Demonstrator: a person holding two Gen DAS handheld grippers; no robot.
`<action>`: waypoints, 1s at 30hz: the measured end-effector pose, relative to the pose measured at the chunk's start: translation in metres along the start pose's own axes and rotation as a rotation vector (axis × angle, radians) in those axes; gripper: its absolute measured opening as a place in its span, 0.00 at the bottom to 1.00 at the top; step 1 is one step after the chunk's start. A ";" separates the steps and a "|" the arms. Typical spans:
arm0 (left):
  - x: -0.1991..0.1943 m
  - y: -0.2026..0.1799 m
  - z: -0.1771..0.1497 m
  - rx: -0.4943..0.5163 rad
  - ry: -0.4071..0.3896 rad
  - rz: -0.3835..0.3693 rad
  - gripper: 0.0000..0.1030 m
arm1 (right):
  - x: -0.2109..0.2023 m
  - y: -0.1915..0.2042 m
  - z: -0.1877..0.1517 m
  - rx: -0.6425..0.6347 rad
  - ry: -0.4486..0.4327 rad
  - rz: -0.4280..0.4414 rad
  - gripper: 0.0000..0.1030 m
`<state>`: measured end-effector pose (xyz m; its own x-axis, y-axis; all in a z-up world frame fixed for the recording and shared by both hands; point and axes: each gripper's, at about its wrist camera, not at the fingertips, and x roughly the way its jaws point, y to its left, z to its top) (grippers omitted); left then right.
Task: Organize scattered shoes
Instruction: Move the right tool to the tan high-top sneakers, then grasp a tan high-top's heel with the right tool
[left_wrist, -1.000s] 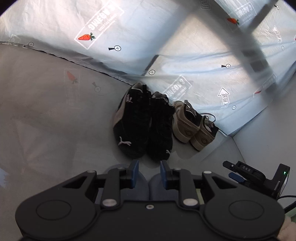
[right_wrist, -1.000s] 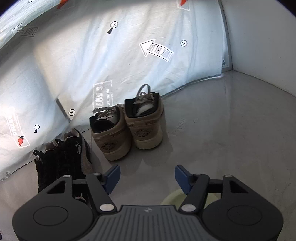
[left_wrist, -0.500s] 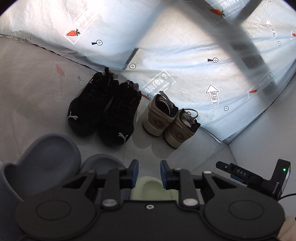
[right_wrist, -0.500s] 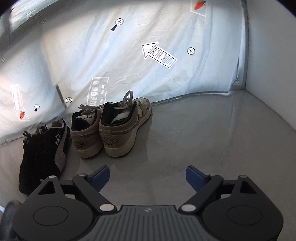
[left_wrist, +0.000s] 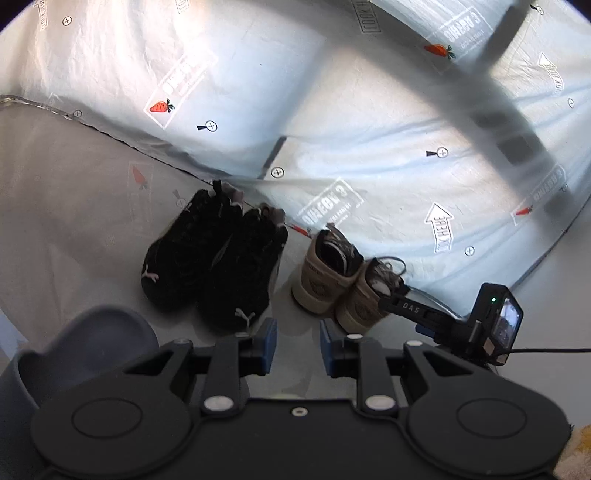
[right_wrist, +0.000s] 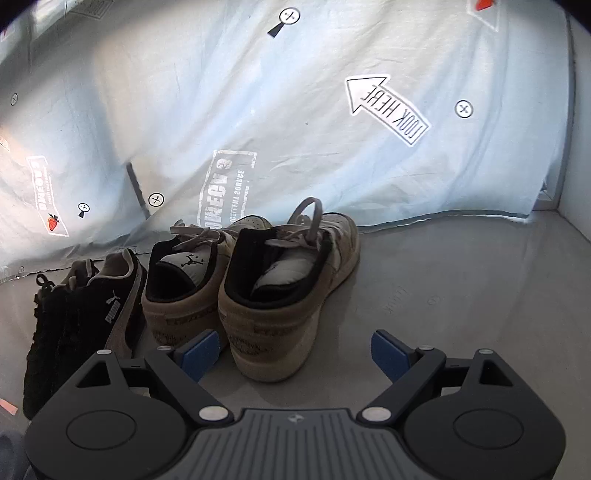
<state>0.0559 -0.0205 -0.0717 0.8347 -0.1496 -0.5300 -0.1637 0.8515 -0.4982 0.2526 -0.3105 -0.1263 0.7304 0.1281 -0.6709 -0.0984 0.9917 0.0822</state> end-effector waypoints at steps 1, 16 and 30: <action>0.005 0.001 0.003 -0.002 -0.002 -0.002 0.24 | 0.013 0.010 0.004 -0.016 0.009 0.006 0.88; 0.118 -0.031 0.015 0.082 0.180 -0.099 0.24 | 0.068 0.024 -0.002 -0.053 0.047 0.004 0.87; 0.148 -0.042 0.007 0.094 0.238 -0.116 0.24 | 0.038 -0.051 -0.011 0.061 0.070 -0.026 0.87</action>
<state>0.1896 -0.0748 -0.1244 0.6962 -0.3536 -0.6248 -0.0153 0.8627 -0.5054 0.2776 -0.3563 -0.1643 0.6829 0.1036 -0.7231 -0.0372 0.9935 0.1072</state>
